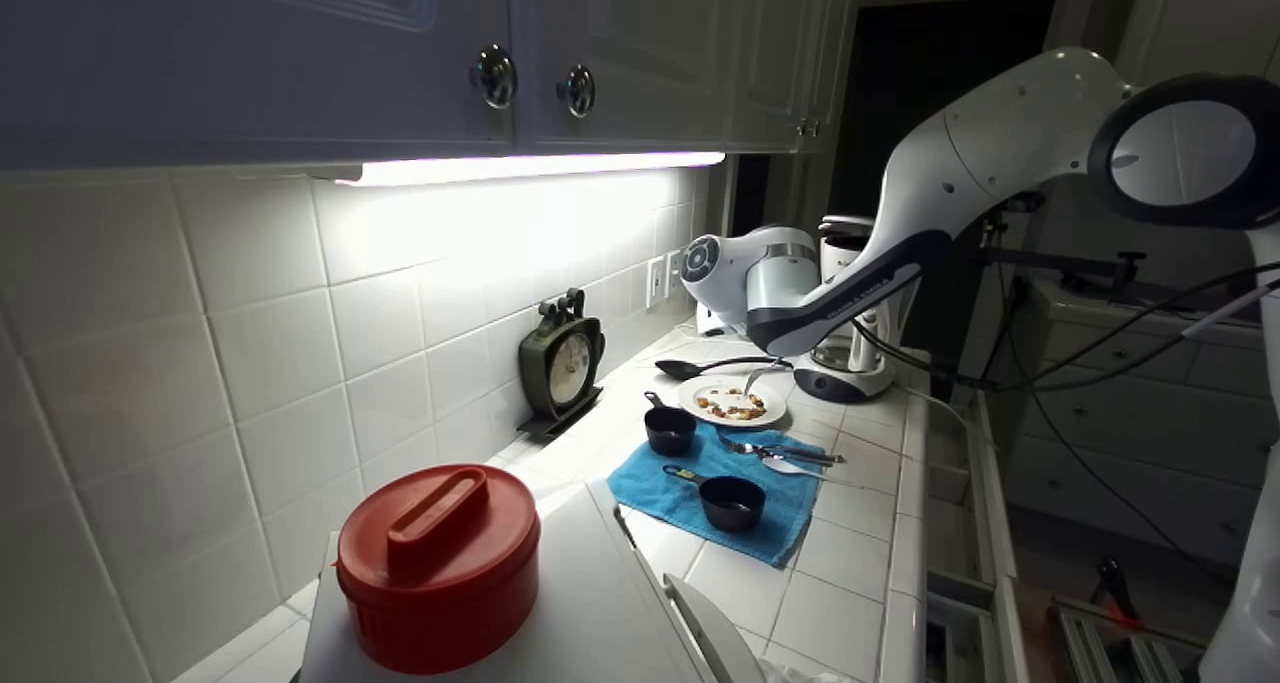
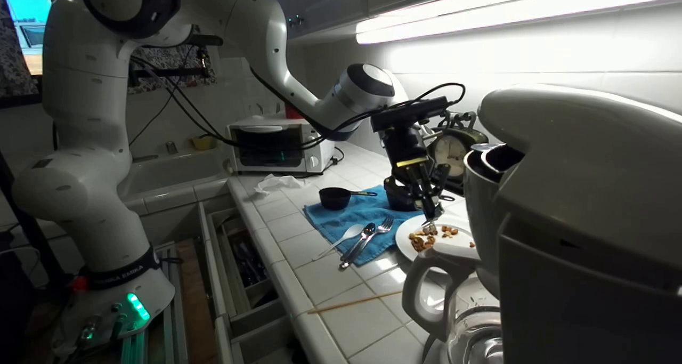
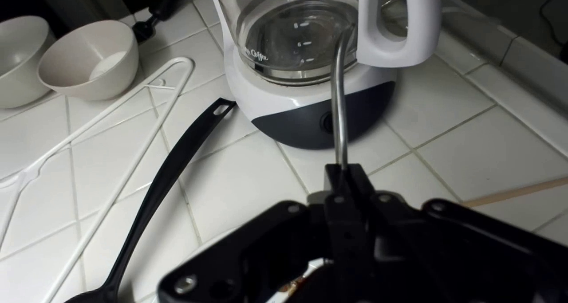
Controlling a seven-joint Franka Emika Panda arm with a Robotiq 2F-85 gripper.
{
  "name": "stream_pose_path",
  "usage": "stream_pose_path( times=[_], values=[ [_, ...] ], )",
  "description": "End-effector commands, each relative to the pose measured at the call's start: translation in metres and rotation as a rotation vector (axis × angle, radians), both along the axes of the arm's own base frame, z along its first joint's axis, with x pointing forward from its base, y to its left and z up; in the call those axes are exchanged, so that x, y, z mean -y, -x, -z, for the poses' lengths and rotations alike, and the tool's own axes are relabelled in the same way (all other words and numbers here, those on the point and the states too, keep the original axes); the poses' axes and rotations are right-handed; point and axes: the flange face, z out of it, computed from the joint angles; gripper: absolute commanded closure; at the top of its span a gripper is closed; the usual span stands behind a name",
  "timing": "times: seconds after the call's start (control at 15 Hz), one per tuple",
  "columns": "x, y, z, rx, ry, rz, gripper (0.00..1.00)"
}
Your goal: Use on of the forks to stir the contents on the white plate
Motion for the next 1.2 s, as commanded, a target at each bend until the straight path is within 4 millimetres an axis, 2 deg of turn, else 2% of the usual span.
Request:
stream_pose_path(
  times=[0.0, 0.53, 1.13],
  values=[
    [0.001, 0.014, -0.008, 0.004, 0.004, 0.032, 0.96],
    [-0.006, 0.018, 0.014, -0.039, -0.018, 0.036, 0.96],
    [-0.010, 0.015, 0.029, -0.024, -0.010, 0.040, 0.96]
  ],
)
